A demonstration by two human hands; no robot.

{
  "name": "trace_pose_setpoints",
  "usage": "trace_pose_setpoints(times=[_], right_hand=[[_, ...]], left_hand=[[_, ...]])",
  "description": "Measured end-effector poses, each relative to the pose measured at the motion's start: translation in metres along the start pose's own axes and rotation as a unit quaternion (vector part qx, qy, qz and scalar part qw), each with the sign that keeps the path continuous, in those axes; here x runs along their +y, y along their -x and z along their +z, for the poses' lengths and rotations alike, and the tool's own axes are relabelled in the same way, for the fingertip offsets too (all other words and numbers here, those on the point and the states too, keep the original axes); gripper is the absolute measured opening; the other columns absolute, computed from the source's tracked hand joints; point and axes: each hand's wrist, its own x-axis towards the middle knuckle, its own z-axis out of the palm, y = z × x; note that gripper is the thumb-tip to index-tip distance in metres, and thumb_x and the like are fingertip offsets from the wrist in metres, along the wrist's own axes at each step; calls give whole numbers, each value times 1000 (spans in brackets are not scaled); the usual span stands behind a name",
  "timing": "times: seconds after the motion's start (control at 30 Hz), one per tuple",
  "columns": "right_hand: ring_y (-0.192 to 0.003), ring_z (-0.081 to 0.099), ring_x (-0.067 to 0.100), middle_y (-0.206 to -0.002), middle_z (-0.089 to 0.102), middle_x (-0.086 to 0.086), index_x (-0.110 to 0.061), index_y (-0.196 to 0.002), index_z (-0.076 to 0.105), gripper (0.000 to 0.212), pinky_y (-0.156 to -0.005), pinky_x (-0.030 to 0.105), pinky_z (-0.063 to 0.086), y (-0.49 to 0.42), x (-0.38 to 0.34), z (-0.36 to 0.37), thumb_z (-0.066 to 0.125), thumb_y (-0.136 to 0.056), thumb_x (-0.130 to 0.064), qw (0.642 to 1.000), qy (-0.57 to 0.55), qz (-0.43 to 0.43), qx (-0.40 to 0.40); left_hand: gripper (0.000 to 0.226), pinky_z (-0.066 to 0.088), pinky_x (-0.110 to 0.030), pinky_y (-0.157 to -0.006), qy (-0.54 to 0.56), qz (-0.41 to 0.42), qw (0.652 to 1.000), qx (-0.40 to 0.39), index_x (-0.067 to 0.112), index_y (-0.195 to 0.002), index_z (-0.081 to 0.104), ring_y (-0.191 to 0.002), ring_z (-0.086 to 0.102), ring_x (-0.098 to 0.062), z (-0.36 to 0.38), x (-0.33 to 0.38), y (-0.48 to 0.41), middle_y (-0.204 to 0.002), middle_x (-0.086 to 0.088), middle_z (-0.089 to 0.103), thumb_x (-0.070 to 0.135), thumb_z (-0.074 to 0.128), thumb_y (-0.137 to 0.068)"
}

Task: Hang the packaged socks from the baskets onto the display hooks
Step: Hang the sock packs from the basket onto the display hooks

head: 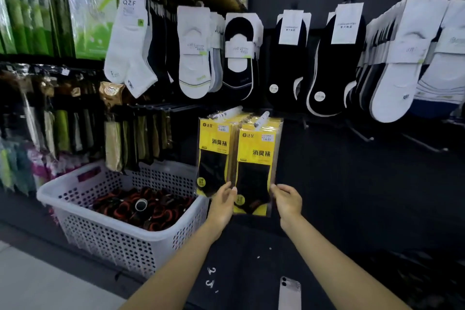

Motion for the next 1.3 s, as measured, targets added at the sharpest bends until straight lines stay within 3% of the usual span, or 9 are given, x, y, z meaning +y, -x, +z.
trace_pose_setpoints(times=[0.23, 0.33, 0.43, 0.5, 0.6, 0.77, 0.87, 1.0, 1.3], right_hand=[[-90, 62, 19, -90, 65, 5, -12, -88, 65, 5, -88, 35, 50, 49, 149, -47, 61, -91, -11, 989, 65, 118, -63], [-90, 61, 27, -92, 66, 13, -2, -91, 66, 7, -85, 37, 49, 85, 235, -72, 60, -91, -5, 970, 126, 193, -72], [-84, 56, 24, -92, 66, 21, 9, -94, 68, 12, -61, 12, 43, 124, 313, -102, 64, -86, 2, 942, 204, 261, -61], [-78, 53, 24, -92, 63, 22, 14, -97, 64, 19, -52, 14, 35, 144, 351, -121, 68, -82, 2, 924, 224, 307, -35], [-96, 56, 34, -109, 59, 24, 9, -111, 56, 37, -69, 27, 38, 155, 386, -142, 72, -79, 0, 922, 232, 311, -8], [-118, 52, 29, -135, 50, 10, -12, -137, 41, 71, -88, 37, 49, 155, 415, -158, 78, -77, -19, 900, 283, 318, -90], [-123, 49, 26, -140, 44, 7, -15, -143, 28, 87, -89, 35, 50, 159, 426, -153, 81, -74, -21, 883, 275, 348, -155], [-127, 46, 26, -142, 40, 3, -12, -147, 20, 101, -102, 40, 44, 169, 443, -149, 84, -69, -16, 858, 258, 396, -202], [-96, 62, 23, -111, 58, 4, -17, -121, 49, 58, -63, 33, 55, 184, 432, -137, 80, -75, -33, 832, 254, 448, -207]], left_hand=[[42, 42, -25, -99, -20, -125, 992, 12, 8, -136, 46, -122, 51, -14, -14, -145, 70, -132, -6, 50, 20, 52, -96], [26, 47, -6, -71, -18, -204, 978, 39, 2, -121, 53, -92, 60, -6, -21, -217, 123, -114, -10, 60, 8, 53, -95], [15, 45, -5, -55, -38, -281, 958, 43, 7, -92, 61, -65, 62, 1, -29, -276, 171, -73, 6, 69, 0, 48, -96], [17, 43, -6, -47, -78, -322, 943, 38, 15, -85, 62, -55, 61, 2, -35, -302, 197, -62, 7, 66, 11, 50, -97], [9, 48, -15, -48, -87, -365, 927, 15, 30, -87, 61, -65, 64, -2, -45, -333, 221, -77, 8, 66, 29, 55, -94], [5, 50, -28, -62, -122, -401, 907, -43, 22, -93, 59, -81, 64, -20, -53, -369, 230, -82, -1, 67, 19, 61, -90], [46, 45, -45, -95, -258, -417, 868, -77, 17, -129, 46, -120, 47, -31, -52, -393, 236, -127, -9, 48, 27, 64, -88], [69, 22, -42, -114, -366, -390, 835, -127, 13, -145, 26, -140, 20, -29, -44, -406, 237, -152, -12, 24, 38, 58, -89], [76, 34, -47, -107, -246, -442, 860, -68, 14, -143, 28, -135, 27, -33, -35, -389, 239, -148, -14, 24, 28, 71, -82]])
